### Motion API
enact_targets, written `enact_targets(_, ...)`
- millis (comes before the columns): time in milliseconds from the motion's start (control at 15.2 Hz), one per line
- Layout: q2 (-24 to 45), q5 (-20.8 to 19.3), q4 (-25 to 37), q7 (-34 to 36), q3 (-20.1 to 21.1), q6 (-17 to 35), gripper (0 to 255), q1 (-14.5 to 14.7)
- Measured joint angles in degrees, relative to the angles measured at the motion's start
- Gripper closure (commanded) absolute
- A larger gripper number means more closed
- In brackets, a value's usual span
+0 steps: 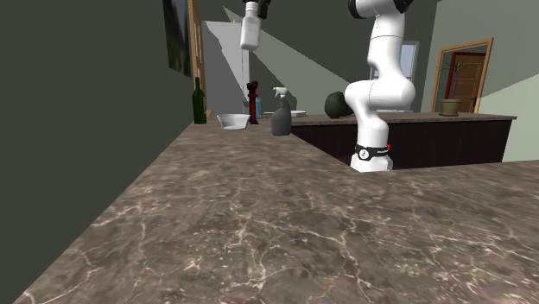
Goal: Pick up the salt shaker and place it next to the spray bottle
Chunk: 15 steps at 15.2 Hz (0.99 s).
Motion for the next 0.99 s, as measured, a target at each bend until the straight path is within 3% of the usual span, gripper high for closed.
enact_targets(396,-8.2,-0.6,-8.4,-6.1,-3.8,0.3,255,-2.6)
enact_targets(990,-16.8,-3.0,-15.4,-16.2,-10.6,-1.1,255,-6.5)
